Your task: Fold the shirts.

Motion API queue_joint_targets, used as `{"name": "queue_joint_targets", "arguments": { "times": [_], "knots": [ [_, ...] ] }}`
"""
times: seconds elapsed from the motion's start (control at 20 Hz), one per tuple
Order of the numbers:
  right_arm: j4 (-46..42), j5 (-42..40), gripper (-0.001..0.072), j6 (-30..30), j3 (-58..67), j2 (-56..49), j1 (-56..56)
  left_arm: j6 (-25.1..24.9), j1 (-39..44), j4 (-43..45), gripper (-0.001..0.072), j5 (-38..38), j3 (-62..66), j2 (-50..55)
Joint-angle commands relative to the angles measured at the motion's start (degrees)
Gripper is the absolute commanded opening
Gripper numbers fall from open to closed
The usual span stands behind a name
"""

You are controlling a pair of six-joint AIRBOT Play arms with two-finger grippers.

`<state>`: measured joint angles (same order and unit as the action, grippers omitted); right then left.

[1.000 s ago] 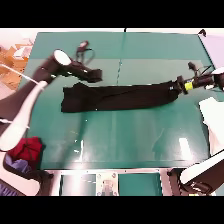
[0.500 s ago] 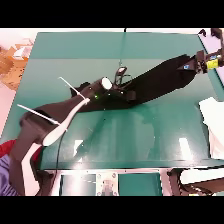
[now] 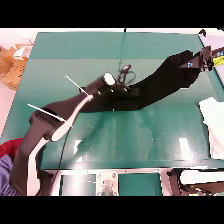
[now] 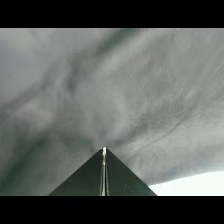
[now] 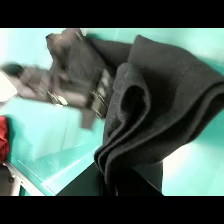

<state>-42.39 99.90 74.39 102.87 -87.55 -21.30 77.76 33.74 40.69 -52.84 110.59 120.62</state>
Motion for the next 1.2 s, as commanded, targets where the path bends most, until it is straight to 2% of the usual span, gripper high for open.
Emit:
{"name": "queue_joint_targets", "arguments": {
  "times": [0.0,0.1,0.25,0.45,0.65,0.7,0.75,0.8,0.9,1.15],
  "knots": [
    [0.1,0.0,0.0014,2.4,0.1,0.1,1.9,3.5,-6.8,12.6,0.0026,-20.5,8.8,-1.6],
    [0.0,-0.7,0.0014,4.3,0.0,0.1,5.6,5.3,-11.5,24.2,0.0026,-29.9,9.4,-5.3],
    [0.0,-7.3,0.0014,8.2,-0.3,0.1,14.6,5.4,-18.1,37.3,0.0027,-40.3,9.2,-10.8],
    [-0.2,-23.0,0.0014,12.9,-3.3,-1.8,30.7,5.1,-25.4,40.1,0.0027,-42.9,9.1,-14.9],
    [-0.1,-40.2,0.0016,14.8,-4.4,-12.5,47.4,2.9,-28.6,40.0,0.0028,-44.0,9.1,-15.4],
    [0.3,-45.9,0.0106,15.5,-4.4,-16.0,51.2,2.1,-28.8,40.0,0.0027,-44.1,9.1,-15.4],
    [1.6,-52.1,0.0335,15.6,-4.4,-19.7,55.1,1.1,-28.8,40.1,0.0027,-44.4,9.1,-15.4],
    [3.3,-56.3,0.0474,15.6,-4.3,-22.5,58.0,0.5,-28.8,40.1,0.0027,-44.9,9.1,-15.4],
    [2.6,-57.8,0.0481,15.6,-4.2,-24.5,59.8,-0.3,-28.8,40.2,0.0027,-45.2,9.1,-15.4],
    [-2.4,-40.0,0.0481,15.6,-3.8,-19.5,43.3,-0.7,-28.8,40.2,0.0027,-44.5,9.1,-15.4]
  ]
}}
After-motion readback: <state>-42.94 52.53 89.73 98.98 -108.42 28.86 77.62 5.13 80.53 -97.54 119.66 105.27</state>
